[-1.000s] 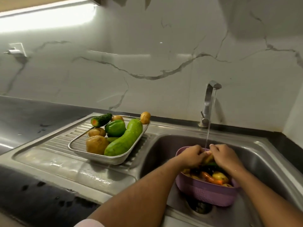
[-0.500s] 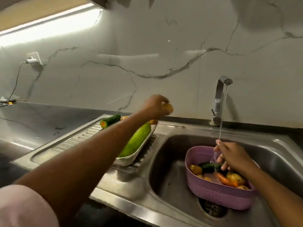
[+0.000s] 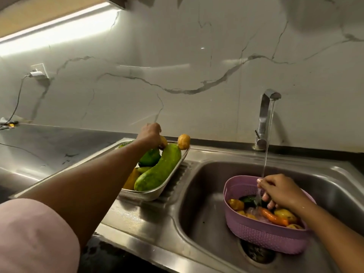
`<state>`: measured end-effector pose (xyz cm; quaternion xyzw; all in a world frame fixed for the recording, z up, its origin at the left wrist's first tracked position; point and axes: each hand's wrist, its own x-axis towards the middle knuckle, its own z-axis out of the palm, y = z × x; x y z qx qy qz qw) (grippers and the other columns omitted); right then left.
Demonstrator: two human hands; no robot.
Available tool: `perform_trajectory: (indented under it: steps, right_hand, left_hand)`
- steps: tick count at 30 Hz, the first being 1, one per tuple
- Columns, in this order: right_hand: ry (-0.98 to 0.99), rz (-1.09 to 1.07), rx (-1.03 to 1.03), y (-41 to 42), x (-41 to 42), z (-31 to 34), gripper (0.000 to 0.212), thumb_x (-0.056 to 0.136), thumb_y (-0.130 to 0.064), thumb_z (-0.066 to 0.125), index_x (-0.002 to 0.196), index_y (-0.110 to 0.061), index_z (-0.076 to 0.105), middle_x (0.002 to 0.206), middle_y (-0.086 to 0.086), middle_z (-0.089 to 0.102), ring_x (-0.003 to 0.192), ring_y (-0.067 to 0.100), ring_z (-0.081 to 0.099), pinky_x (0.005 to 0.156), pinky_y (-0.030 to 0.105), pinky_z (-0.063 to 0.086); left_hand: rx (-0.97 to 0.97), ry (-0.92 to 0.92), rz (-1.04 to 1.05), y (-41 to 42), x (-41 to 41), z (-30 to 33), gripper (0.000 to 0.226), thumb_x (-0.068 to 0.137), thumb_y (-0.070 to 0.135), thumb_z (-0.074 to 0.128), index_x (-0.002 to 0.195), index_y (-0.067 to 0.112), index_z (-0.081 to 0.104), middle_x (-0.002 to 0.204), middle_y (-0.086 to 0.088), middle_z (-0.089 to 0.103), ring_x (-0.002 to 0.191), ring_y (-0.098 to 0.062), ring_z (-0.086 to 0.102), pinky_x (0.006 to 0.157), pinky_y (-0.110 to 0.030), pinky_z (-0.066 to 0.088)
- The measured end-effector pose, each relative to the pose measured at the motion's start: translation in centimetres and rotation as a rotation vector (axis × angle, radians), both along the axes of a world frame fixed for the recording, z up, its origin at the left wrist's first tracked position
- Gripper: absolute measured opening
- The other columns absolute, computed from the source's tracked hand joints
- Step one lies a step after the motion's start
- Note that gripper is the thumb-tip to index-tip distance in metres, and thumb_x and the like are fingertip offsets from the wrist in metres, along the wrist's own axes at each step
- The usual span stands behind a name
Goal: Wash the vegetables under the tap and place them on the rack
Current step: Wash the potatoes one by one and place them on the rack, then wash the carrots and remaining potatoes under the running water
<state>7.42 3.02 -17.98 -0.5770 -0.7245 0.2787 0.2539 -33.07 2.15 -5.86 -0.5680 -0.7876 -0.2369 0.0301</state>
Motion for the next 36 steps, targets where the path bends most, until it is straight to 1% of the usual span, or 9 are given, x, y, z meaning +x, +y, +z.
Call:
perform_trajectory:
  steps: [4,9,12,14,17,23,28,32,36]
  right_hand:
    - [-0.022,0.017,-0.004,-0.2,0.0,-0.1,0.019,0.105,-0.028,0.058,0.094,-0.021,0.071,0.071,0.004,0.074,0.058,0.022,0.072,0.064,0.037,0.061]
    - [-0.033,0.024,-0.013,-0.4,-0.1,0.1,0.014,0.103,-0.026,0.061,0.096,-0.022,0.072,0.070,0.002,0.075,0.058,0.020,0.072,0.068,0.037,0.064]
    - [-0.048,0.028,-0.016,-0.5,0.0,0.2,0.013,0.103,-0.025,0.060,0.098,-0.022,0.071,0.071,0.002,0.075,0.058,0.019,0.072,0.071,0.039,0.064]
    - [-0.045,0.031,-0.021,-0.5,0.2,0.2,0.012,0.104,-0.025,0.060,0.099,-0.022,0.071,0.072,0.002,0.075,0.058,0.019,0.072,0.071,0.039,0.064]
    - [-0.040,0.031,-0.022,-0.4,0.2,0.1,0.012,0.104,-0.024,0.060,0.100,-0.022,0.071,0.072,0.003,0.075,0.058,0.018,0.072,0.070,0.038,0.064]
    - [-0.038,0.035,-0.019,-0.4,0.2,0.1,0.010,0.103,-0.022,0.061,0.101,-0.022,0.071,0.074,0.003,0.075,0.060,0.018,0.072,0.071,0.039,0.064]
    - [-0.056,0.020,-0.014,-0.4,0.2,0.1,0.008,0.103,-0.024,0.062,0.101,-0.024,0.071,0.076,0.001,0.075,0.060,0.016,0.073,0.070,0.038,0.064]
    - [-0.049,0.007,-0.016,-0.5,0.4,0.1,0.009,0.103,-0.023,0.062,0.100,-0.024,0.071,0.075,0.001,0.075,0.060,0.017,0.073,0.065,0.034,0.062]
    - [-0.044,0.001,-0.018,-0.4,0.5,-0.1,0.009,0.102,-0.024,0.063,0.100,-0.025,0.071,0.076,0.001,0.075,0.060,0.017,0.073,0.066,0.035,0.062]
  left_hand:
    - [-0.064,0.021,-0.022,0.0,-0.1,0.8,0.057,0.082,0.015,0.083,0.135,0.012,0.062,0.131,-0.008,0.063,0.111,-0.022,0.058,0.085,-0.030,0.050]
    - [0.148,0.020,-0.272,0.5,2.9,1.7,0.040,0.096,0.024,0.070,0.136,0.019,0.064,0.135,-0.006,0.064,0.120,-0.019,0.059,0.092,-0.030,0.047]
    - [-0.124,0.089,-0.400,1.1,4.8,1.2,0.060,0.089,0.038,0.078,0.143,0.022,0.058,0.143,-0.005,0.055,0.129,-0.022,0.050,0.106,-0.039,0.043]
    - [-0.208,0.117,-0.399,1.5,5.2,0.4,0.062,0.087,0.036,0.081,0.143,0.023,0.057,0.138,-0.002,0.054,0.125,-0.020,0.048,0.100,-0.034,0.042]
    - [-0.106,0.079,-0.396,2.0,5.3,-0.4,0.053,0.088,0.029,0.081,0.136,0.018,0.062,0.133,-0.006,0.060,0.121,-0.023,0.055,0.091,-0.029,0.042]
    - [-0.088,0.169,-0.373,0.2,5.0,1.6,0.053,0.087,0.016,0.081,0.137,0.012,0.063,0.130,-0.008,0.064,0.118,-0.027,0.061,0.098,-0.034,0.051]
    - [-0.249,0.202,-0.294,-1.3,2.6,3.0,0.058,0.082,0.009,0.084,0.135,0.013,0.063,0.131,-0.007,0.063,0.109,-0.023,0.062,0.094,-0.034,0.055]
    - [-0.378,0.325,-0.249,-1.7,1.2,3.5,0.078,0.080,0.020,0.088,0.148,0.020,0.052,0.145,-0.007,0.054,0.129,-0.028,0.051,0.107,-0.041,0.048]
    - [-0.590,0.390,-0.279,-1.6,1.3,3.9,0.117,0.080,0.019,0.088,0.165,0.028,0.008,0.164,-0.008,0.034,0.148,-0.032,0.036,0.117,-0.046,0.036]
